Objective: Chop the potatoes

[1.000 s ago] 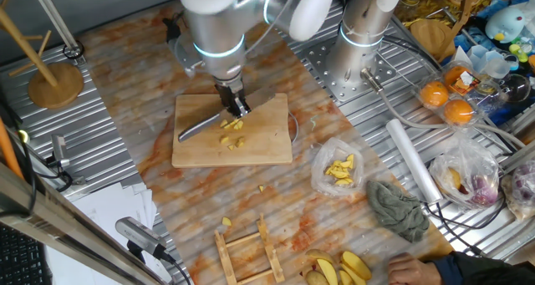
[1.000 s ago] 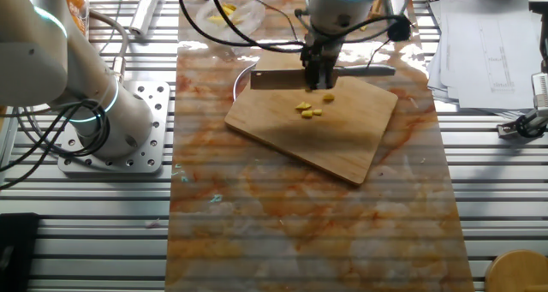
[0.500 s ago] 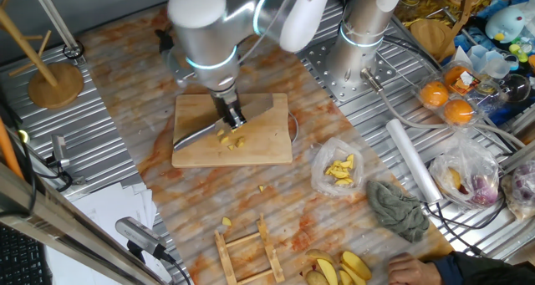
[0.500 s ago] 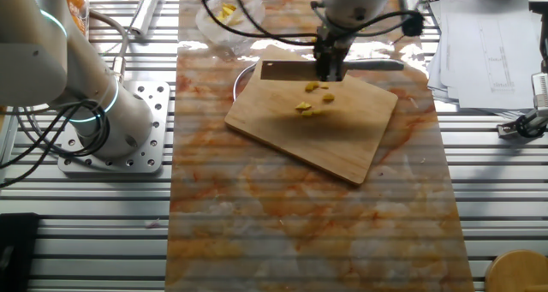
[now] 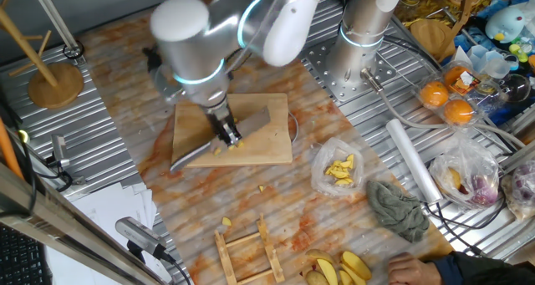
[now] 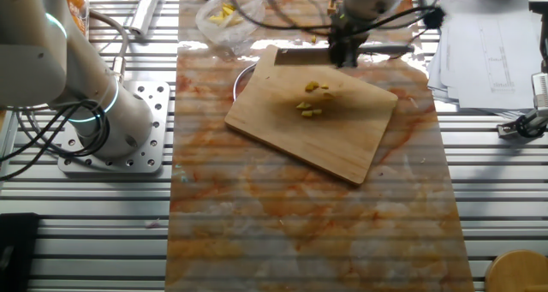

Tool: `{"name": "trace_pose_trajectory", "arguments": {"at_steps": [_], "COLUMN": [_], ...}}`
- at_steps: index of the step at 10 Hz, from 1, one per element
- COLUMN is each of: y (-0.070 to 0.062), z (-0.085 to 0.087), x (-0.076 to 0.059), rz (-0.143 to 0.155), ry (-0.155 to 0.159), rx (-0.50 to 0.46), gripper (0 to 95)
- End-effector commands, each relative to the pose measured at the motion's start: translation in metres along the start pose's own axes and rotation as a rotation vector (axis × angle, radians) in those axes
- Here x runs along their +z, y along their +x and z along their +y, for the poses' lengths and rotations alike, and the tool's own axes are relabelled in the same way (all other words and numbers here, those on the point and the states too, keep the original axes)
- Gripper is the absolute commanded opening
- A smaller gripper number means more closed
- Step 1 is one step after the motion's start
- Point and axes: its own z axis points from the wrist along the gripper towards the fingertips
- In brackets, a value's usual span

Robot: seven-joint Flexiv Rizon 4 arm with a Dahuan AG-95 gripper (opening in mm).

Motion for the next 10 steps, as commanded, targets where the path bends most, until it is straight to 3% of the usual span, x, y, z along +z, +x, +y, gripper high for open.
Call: {"name": "trace_pose_trajectory", "arguments": {"at_steps": [1, 5, 7, 10], "y": [-0.006, -0.023, -0.019, -0.016], "z": [0.019, 0.067, 0.072, 0.068], "x": [0.001, 0.007, 0.007, 0.008], "rz": [-0.004, -0.009, 0.001, -0.012], "ry": [-0.002, 0.018, 0.062, 0.076], "rx": [0.033, 0.114, 0.115, 0.119], "gripper": [0.0, 0.0, 0.0, 0.0]}}
